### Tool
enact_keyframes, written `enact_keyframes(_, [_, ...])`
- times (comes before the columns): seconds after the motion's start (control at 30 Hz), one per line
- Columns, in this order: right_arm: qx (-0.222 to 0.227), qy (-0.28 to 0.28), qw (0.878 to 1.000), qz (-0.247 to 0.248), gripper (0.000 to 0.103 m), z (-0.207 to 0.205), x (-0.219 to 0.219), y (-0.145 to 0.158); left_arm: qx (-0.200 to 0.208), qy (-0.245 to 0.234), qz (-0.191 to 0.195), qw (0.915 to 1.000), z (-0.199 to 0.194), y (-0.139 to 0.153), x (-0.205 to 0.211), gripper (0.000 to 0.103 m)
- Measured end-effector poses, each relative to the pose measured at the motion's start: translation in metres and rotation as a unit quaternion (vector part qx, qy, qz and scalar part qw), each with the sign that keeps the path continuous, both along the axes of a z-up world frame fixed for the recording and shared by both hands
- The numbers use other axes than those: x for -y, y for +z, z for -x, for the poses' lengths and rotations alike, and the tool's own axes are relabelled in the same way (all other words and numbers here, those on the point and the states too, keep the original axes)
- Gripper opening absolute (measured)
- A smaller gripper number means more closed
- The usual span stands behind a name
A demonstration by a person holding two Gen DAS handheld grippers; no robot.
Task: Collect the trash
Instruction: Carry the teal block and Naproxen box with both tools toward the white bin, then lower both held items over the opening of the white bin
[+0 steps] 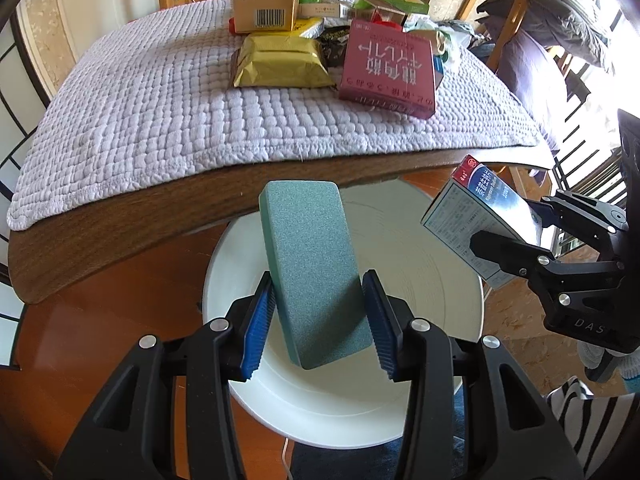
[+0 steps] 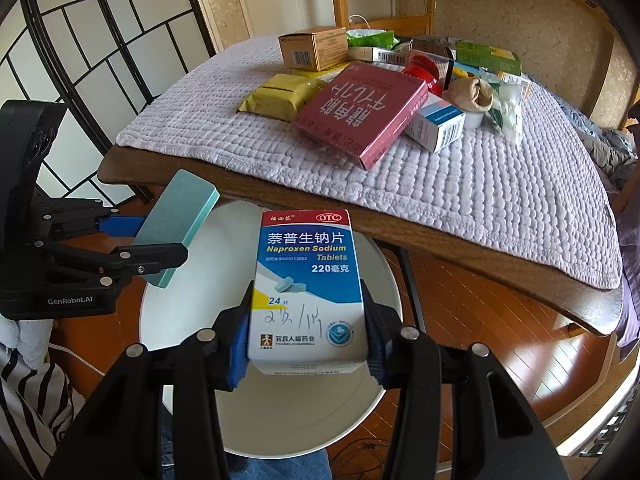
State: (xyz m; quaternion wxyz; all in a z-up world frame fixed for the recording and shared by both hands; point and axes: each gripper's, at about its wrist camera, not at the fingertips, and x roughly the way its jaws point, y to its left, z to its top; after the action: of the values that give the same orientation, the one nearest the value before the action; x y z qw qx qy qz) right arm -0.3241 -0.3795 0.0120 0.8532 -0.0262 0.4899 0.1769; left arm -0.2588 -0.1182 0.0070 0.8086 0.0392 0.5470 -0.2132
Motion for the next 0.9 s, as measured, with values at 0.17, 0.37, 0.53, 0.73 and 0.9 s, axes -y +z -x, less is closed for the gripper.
enact_keyframes(0.17, [-0.016, -0.002, 1.0, -0.002, 0.045, 0.003, -0.001, -0.013, -0.005, -0.011, -0.013, 0.9998, 0.003, -0.01, 0.005, 0.047])
enact_keyframes(0.37, [-0.027, -0.005, 1.0, 0.0, 0.045, 0.003, -0.003, -0.023, -0.006, -0.016, -0.026, 0.9995, 0.005, -0.02, 0.011, 0.047])
enact_keyframes(0.53, [-0.037, -0.016, 0.999, 0.003, 0.045, 0.002, -0.004, -0.033, -0.007, -0.017, -0.034, 0.9992, 0.006, -0.029, 0.016, 0.047])
enact_keyframes(0.73, [-0.055, -0.044, 0.998, 0.005, 0.045, -0.007, -0.009, -0.046, -0.008, -0.014, -0.045, 0.9989, 0.008, -0.042, 0.023, 0.047])
enact_keyframes(0.9, [-0.066, -0.05, 0.996, 0.014, 0.045, -0.011, -0.014, -0.056, -0.009, -0.013, -0.052, 0.9985, 0.008, -0.052, 0.031, 0.047])
